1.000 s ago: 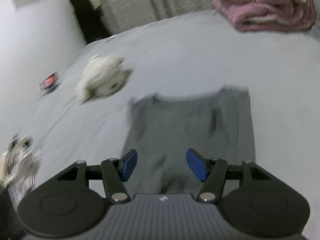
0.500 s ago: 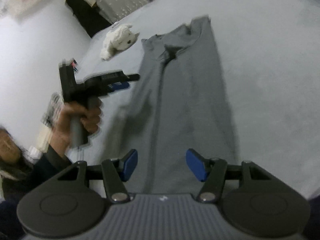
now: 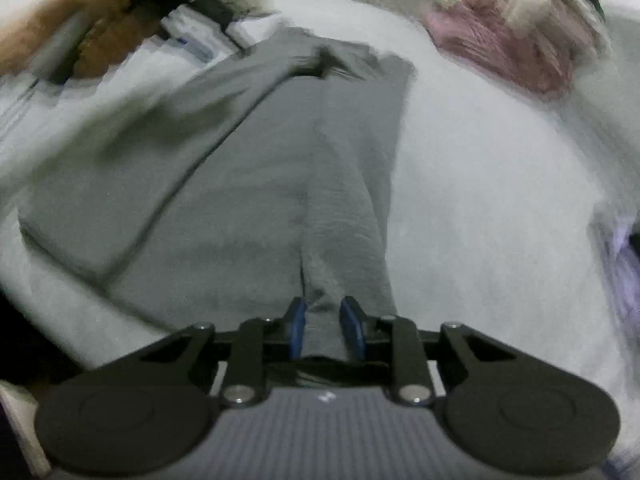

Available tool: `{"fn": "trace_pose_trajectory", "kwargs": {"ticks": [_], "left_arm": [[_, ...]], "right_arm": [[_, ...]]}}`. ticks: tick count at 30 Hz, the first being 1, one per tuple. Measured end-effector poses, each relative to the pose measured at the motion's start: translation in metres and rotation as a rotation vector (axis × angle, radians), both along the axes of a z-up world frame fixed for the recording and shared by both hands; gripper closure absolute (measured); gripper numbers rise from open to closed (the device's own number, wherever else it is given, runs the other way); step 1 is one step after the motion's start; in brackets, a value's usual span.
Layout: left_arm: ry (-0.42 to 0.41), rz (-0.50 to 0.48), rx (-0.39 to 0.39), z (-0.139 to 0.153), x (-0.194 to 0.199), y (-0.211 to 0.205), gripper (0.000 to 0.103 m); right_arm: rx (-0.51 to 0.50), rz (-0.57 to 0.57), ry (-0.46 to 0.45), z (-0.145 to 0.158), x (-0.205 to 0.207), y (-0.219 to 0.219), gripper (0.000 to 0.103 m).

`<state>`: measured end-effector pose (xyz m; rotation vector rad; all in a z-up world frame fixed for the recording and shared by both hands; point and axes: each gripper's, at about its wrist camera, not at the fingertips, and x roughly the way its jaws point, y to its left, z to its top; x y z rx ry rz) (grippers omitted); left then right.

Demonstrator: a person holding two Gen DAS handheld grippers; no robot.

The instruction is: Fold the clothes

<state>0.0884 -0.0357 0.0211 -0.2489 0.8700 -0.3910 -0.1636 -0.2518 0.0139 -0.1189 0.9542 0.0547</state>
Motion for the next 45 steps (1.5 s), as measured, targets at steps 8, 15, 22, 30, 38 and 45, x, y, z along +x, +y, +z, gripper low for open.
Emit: {"fn": "trace_pose_trajectory", "kwargs": {"ticks": [8, 15, 22, 30, 38, 45], "left_arm": [[0.001, 0.005, 0.001, 0.000, 0.001, 0.001, 0.050], [0.007, 0.026, 0.000, -0.001, 0.004, 0.006, 0.050], [0.006, 0.021, 0.009, -0.001, 0.004, 0.004, 0.050], [0.003, 0.014, 0.014, -0.001, 0.002, 0.003, 0.050], [0.006, 0.014, 0.015, -0.001, 0.003, 0.002, 0.050], [0.006, 0.024, 0.007, 0.000, 0.005, 0.005, 0.050]], "right_arm": [[0.697, -0.219, 0.015, 0.006, 0.002, -0.078, 0.093], [0.644, -0.196, 0.046, -0.008, 0.000, -0.060, 0.088], [0.288, -0.047, -0.062, 0.007, -0.009, -0.006, 0.083], [0.070, 0.134, -0.130, 0.013, -0.027, 0.034, 0.084], [-0.081, 0.157, -0.071, -0.010, -0.026, 0.046, 0.091], [0.586, -0.043, -0.102, 0.015, -0.023, -0.022, 0.092]]}}
